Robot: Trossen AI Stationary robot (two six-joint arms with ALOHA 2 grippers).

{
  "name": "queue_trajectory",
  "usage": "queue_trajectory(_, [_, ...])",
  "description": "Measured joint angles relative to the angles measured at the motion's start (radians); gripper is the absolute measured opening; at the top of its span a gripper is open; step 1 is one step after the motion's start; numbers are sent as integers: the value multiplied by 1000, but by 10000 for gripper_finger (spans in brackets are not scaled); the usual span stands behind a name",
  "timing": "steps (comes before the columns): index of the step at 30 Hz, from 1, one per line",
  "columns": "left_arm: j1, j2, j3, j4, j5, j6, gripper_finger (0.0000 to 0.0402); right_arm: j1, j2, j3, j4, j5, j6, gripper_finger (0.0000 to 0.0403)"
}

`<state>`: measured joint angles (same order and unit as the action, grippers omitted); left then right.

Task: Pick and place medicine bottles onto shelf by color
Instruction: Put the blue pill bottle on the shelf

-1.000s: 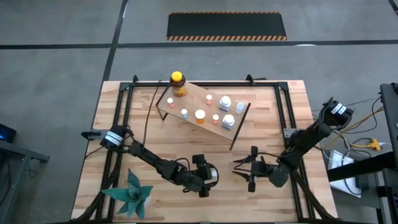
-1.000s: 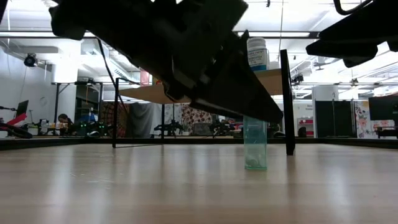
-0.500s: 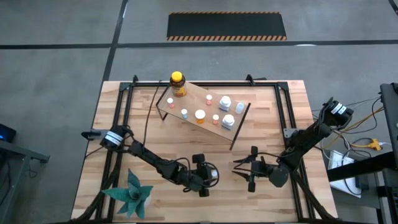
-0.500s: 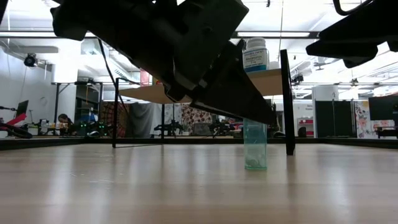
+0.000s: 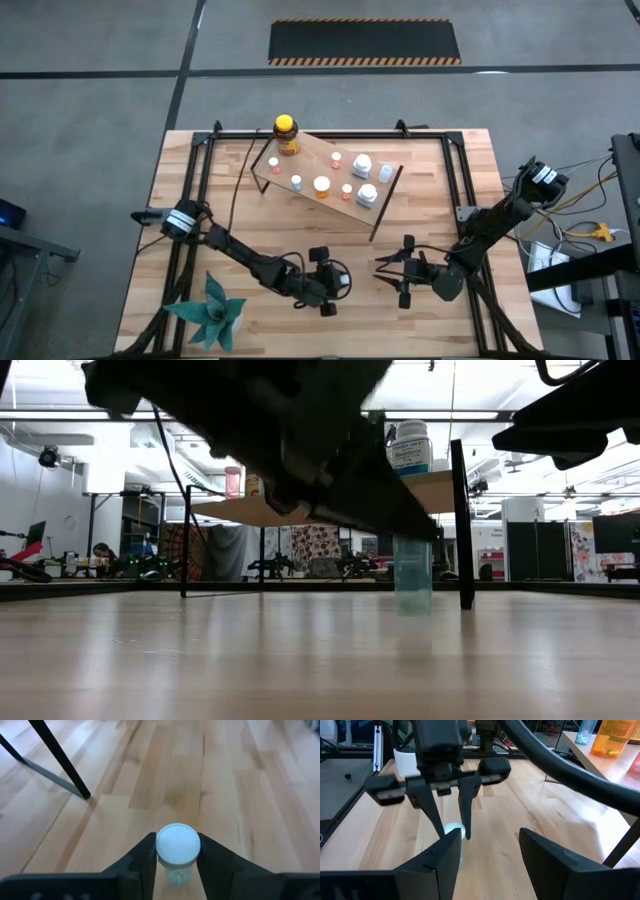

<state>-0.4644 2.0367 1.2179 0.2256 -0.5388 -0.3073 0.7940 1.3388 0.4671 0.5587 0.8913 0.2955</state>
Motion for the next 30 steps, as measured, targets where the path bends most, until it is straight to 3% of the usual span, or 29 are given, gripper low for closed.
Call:
queue_trajectory(8, [-2, -79, 8, -32, 6, 0, 101, 0, 0, 0, -2, 0, -2, 192])
queue_trajectory(16, [61, -357, 59, -304, -22, 144, 101, 0, 0, 1, -1, 0, -9, 192])
queue_trajectory(24, [269, -620, 47, -369, -97, 369, 101, 0, 0, 1, 0, 0, -9, 192])
queue_trajectory(30, [492, -686, 29, -368, -98, 396, 101, 0, 0, 1, -1, 0, -8, 192])
